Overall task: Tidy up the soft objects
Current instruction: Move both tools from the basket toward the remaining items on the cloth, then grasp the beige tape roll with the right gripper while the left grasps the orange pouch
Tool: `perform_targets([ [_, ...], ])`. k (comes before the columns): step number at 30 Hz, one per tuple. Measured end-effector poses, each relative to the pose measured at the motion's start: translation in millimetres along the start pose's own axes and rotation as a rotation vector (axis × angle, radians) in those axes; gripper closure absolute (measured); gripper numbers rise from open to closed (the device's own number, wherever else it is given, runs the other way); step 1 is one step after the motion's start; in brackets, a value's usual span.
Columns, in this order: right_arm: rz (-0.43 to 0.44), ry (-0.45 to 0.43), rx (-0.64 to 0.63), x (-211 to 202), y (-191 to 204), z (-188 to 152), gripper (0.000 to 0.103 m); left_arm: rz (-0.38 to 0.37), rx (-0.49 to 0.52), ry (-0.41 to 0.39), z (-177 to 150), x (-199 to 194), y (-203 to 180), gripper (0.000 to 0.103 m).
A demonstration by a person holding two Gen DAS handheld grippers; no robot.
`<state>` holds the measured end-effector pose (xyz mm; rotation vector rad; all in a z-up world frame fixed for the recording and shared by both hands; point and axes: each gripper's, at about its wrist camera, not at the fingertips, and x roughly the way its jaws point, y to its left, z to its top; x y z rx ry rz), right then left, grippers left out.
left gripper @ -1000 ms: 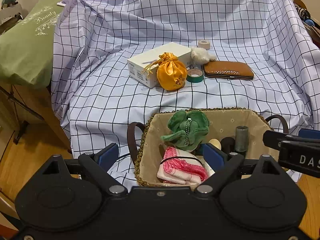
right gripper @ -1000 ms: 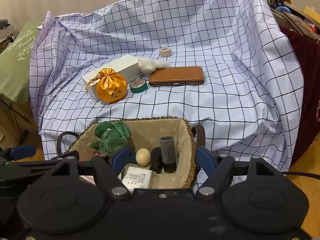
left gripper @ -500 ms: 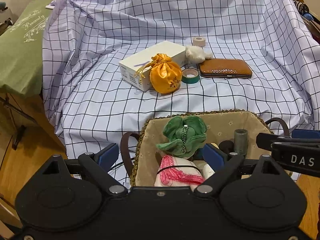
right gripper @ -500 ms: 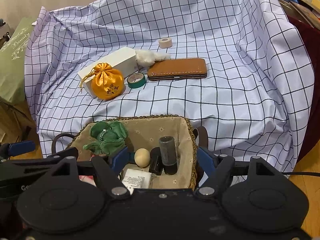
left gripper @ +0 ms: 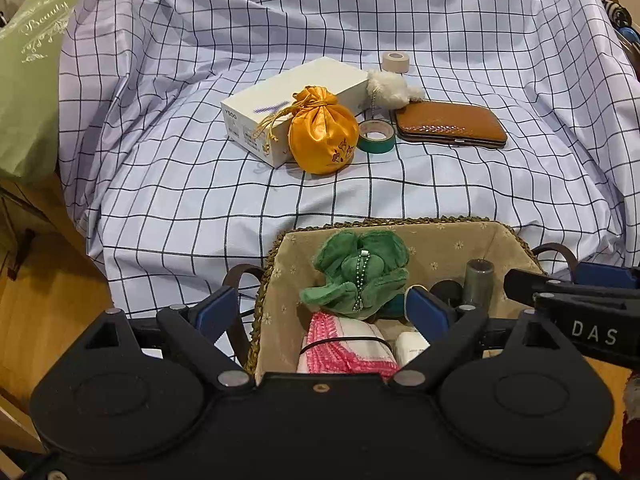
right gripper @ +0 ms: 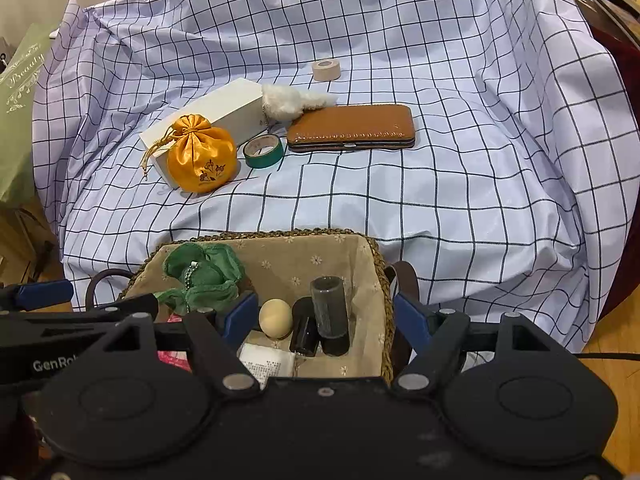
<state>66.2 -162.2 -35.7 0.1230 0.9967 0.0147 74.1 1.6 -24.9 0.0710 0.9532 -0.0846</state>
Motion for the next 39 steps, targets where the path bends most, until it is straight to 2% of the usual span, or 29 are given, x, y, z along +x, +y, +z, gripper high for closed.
perform_targets([
  [11, -0.016, 0.007, -0.023, 14.8, -0.4, 19.1, 0.028, -0.018, -0.014, 0.009, 17.6, 11.3, 5.5, 0.014],
  [21, -0.045, -0.029, -0.041, 29.0, -7.5, 47.5, 0.028, -0.014, -0.001, -0.020, 47.8, 29.5, 3.7, 0.014],
  [39, -0.069, -0.137, -0.089, 69.3, -9.7, 131.2, 0.027, -0.015, -0.052, -0.048, 94.5, 79.5, 6.6, 0.014],
])
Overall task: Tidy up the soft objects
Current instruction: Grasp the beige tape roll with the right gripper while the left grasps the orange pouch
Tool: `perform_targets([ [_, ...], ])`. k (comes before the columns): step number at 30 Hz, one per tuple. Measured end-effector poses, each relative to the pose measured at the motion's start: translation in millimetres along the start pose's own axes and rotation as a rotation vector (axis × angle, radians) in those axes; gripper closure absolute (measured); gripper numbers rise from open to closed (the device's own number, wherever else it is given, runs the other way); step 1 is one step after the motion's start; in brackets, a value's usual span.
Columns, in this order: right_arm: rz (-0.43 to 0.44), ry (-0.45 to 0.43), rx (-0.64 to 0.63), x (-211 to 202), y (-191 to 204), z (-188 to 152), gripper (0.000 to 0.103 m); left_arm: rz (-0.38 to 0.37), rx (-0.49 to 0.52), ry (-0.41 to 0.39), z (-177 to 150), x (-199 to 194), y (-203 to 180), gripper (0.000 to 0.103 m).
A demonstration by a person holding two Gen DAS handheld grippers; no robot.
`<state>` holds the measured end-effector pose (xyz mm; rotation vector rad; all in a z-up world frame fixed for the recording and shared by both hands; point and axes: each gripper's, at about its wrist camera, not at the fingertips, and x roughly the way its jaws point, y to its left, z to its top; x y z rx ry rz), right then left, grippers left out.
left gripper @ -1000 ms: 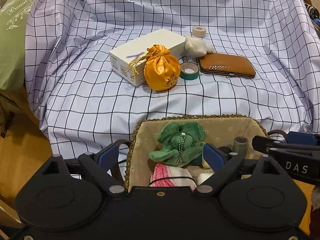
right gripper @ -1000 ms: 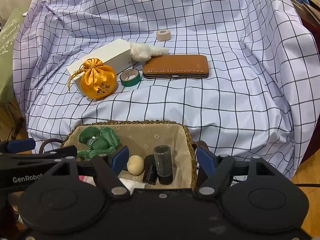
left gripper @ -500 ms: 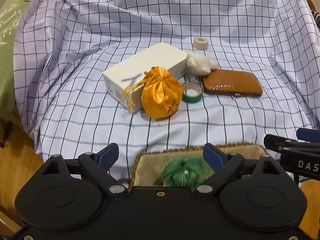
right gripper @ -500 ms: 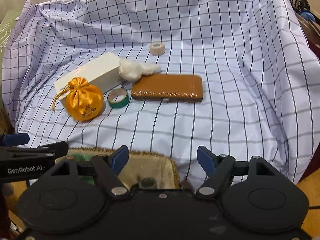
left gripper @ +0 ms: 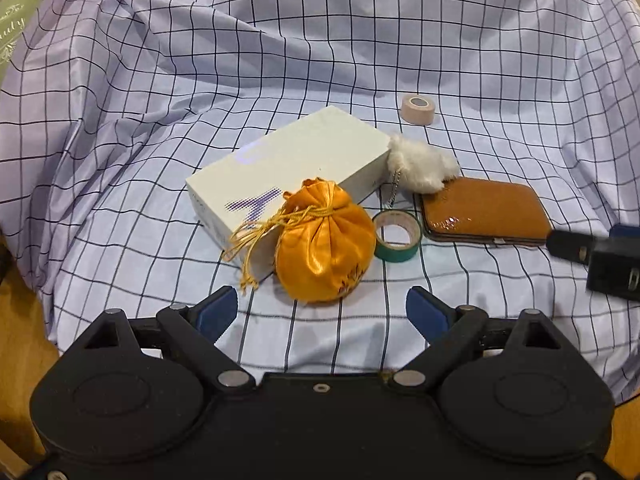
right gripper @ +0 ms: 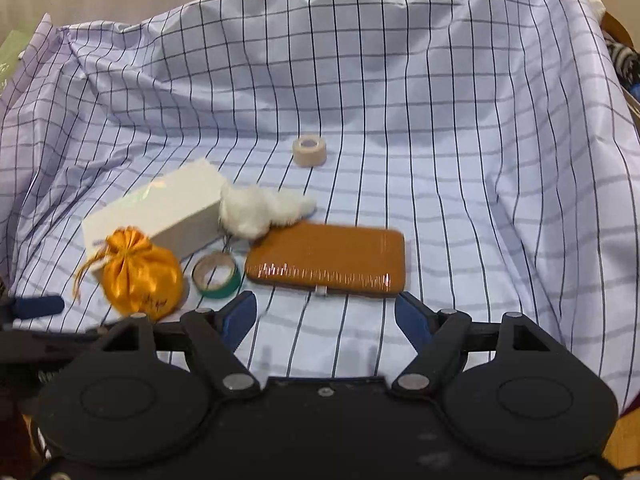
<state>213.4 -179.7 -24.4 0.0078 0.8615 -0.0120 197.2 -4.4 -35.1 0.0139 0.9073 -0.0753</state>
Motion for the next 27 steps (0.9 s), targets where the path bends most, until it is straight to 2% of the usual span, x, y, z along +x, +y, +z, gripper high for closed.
perform_targets([
  [12, -0.038, -0.069, 0.020, 70.9, -5.2, 70.8, 0.021, 0.001, -0.022, 0.020, 10.6, 34.5, -5.7, 0.014],
  [23, -0.037, -0.021, 0.015, 171.8, 3.4, 126.4, 0.018, -0.002, -0.005, 0.027, 10.8, 50.4, -11.2, 0.014],
  [27, -0.052, 0.004, -0.034, 204.4, 16.6, 140.4, 0.017, 0.006, -0.006, 0.015, 12.4, 52.8, -9.7, 0.014],
])
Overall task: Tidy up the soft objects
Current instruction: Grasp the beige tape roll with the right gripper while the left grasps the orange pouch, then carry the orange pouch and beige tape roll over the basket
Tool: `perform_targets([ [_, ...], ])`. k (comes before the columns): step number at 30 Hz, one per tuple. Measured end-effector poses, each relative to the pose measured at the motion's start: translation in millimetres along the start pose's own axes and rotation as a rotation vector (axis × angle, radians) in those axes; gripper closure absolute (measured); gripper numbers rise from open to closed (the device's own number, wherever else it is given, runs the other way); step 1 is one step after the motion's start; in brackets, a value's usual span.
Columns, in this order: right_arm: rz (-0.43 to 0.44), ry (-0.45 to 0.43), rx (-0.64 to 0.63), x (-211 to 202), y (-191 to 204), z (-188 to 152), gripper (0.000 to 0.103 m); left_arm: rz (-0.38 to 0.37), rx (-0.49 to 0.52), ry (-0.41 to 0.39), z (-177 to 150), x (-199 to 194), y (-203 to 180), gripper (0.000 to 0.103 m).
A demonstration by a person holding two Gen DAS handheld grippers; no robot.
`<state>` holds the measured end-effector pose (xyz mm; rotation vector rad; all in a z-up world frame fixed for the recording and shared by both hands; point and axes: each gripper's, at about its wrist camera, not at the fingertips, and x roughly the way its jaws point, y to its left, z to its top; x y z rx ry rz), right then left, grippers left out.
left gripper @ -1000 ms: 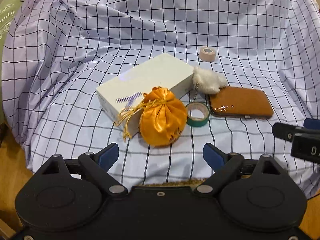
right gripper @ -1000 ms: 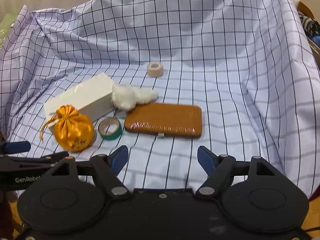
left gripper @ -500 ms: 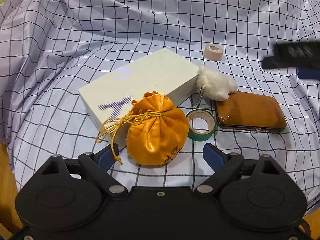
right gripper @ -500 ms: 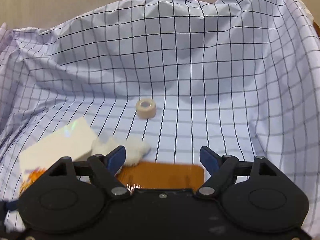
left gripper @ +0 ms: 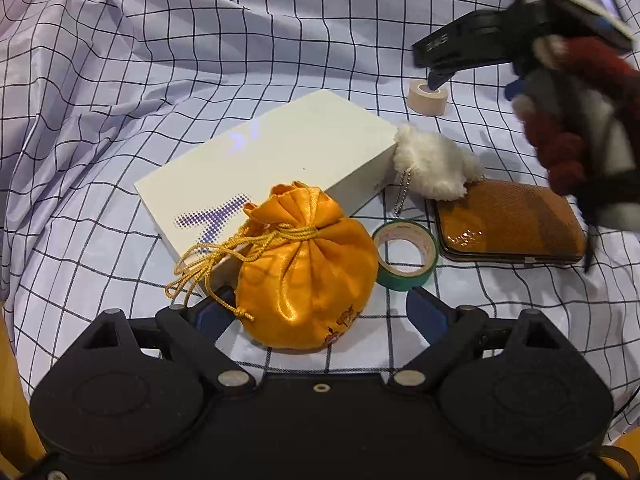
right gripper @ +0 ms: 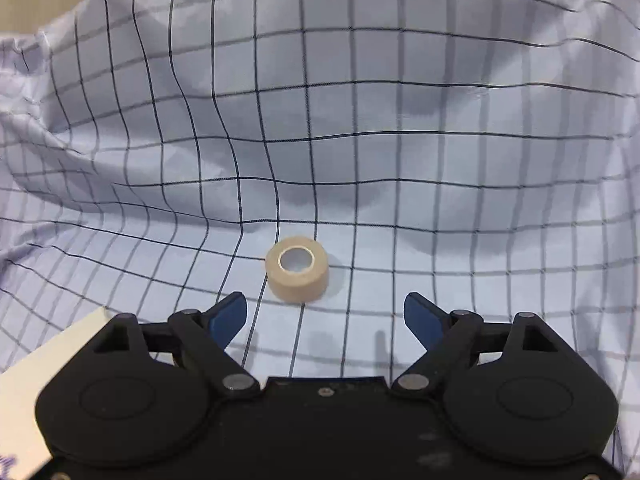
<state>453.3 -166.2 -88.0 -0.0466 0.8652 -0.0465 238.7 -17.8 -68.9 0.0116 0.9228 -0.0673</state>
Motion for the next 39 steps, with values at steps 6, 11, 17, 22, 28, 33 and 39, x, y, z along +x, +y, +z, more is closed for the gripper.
perform_targets([
  [6, -0.013, 0.041, -0.038, 35.6, 16.1, 14.0, 0.018, -0.023, -0.016, -0.002, 1.4, 0.1, 2.1, 0.014],
  [11, -0.033, 0.052, -0.098, 48.3, 25.3, 14.7, 0.031, -0.036, -0.030, -0.006, 1.7, -1.1, 4.2, 0.014],
  [17, -0.022, 0.062, -0.126, 47.5, 26.9, 8.8, 0.059, -0.031, -0.034, -0.010, 1.6, -0.4, 3.3, 0.015],
  [22, -0.016, 0.055, -0.117, 33.0, 16.9, 2.8, 0.059, -0.037, -0.054, -0.015, 2.1, -1.0, 4.8, 0.019],
  [28, -0.003, 0.024, -0.074, 2.6, 0.2, -1.6, 0.064, -0.031, -0.079, -0.014, 3.1, -2.2, 4.9, 0.022],
  [33, 0.017, -0.003, -0.042, -21.9, -8.2, -8.1, 0.070, -0.004, -0.081, -0.012, 3.8, -1.4, 3.2, 0.044],
  [39, -0.004, 0.003, -0.029, -25.6, -19.1, -14.1, 0.075, -0.021, -0.071, -0.019, 0.5, -5.8, 0.8, 0.050],
])
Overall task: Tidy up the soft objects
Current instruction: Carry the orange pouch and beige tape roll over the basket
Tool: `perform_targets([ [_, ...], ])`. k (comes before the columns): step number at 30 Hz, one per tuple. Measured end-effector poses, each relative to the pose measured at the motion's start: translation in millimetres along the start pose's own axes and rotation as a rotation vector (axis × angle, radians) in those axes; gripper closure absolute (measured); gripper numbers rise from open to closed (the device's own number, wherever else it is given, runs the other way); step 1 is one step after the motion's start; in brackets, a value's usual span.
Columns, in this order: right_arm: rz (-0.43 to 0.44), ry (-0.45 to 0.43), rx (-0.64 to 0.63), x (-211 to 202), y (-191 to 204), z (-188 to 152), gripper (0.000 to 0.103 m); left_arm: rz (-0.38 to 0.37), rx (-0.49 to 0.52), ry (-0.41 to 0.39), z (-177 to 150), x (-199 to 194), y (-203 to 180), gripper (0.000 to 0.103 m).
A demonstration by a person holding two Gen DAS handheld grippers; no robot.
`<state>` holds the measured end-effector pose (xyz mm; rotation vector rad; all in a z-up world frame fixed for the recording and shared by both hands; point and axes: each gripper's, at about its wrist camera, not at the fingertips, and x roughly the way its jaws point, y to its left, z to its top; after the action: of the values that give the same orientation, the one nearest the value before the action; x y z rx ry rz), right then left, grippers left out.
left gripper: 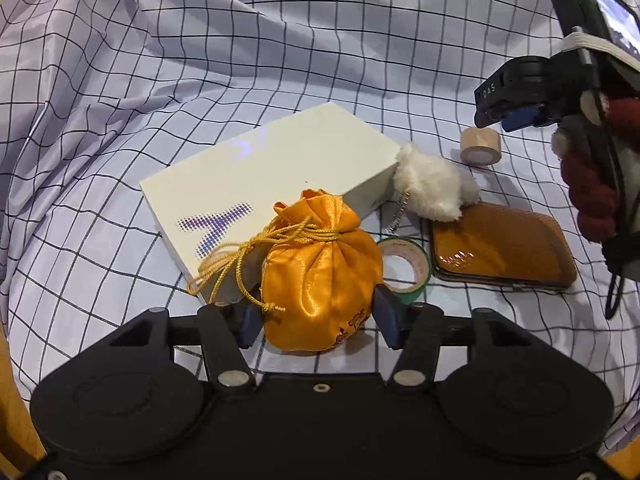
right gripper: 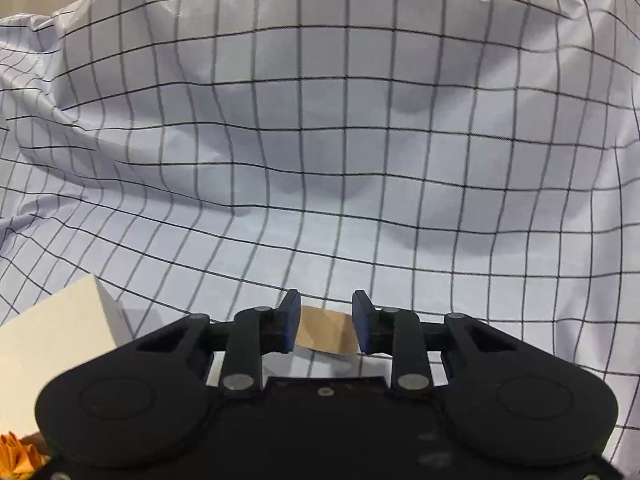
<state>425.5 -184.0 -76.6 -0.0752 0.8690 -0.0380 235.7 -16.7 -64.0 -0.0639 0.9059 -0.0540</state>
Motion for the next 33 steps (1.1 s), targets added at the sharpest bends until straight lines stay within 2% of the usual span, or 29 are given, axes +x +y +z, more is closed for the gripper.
perform_targets([
  [4, -0.018, 0.022, 0.044, 6.6, -12.3, -1.3, 0.073, -0.021, 0.006, 0.002, -2.9, -5.2, -2.6, 0.050],
  [6, -0.026, 0.027, 0.059, 9.2, -17.1, -2.4, 0.064, -0.030, 0.010, 0.004, -3.1, -6.2, -2.7, 0.050],
  [8, -0.017, 0.042, 0.090, 12.7, -22.7, -3.2, 0.051, -0.039, 0.007, 0.007, -2.7, -6.4, -1.9, 0.050],
  [10, 0.005, 0.063, 0.109, 16.5, -25.3, -5.2, 0.045, -0.046, 0.002, 0.012, -1.5, -5.2, -0.1, 0.050],
  [14, 0.027, 0.070, 0.059, 15.1, -12.8, -8.9, 0.027, -0.055, -0.005, 0.016, -1.2, -5.4, 0.4, 0.050],
  [19, -0.027, 0.091, -0.031, 18.8, 7.5, -13.7, 0.030, -0.064, -0.006, 0.018, -1.9, -7.0, 2.5, 0.050],
  [21, -0.021, 0.130, -0.006, 23.6, 5.2, -15.1, 0.043, -0.068, -0.006, 0.019, -2.1, -8.2, 3.8, 0.050],
  [22, -0.005, 0.154, 0.017, 25.6, 2.2, -15.4, 0.056, -0.072, -0.005, 0.019, -2.4, -9.0, 4.4, 0.050],
  [27, -0.028, 0.130, 0.070, 11.9, -9.7, -15.0, 0.056, -0.098, -0.006, 0.022, -3.2, -14.5, 7.1, 0.050],
  [33, -0.023, 0.049, 0.093, -40.6, -20.2, -21.4, 0.056, -0.132, -0.003, 0.012, -6.8, -31.0, 9.8, 0.050],
])
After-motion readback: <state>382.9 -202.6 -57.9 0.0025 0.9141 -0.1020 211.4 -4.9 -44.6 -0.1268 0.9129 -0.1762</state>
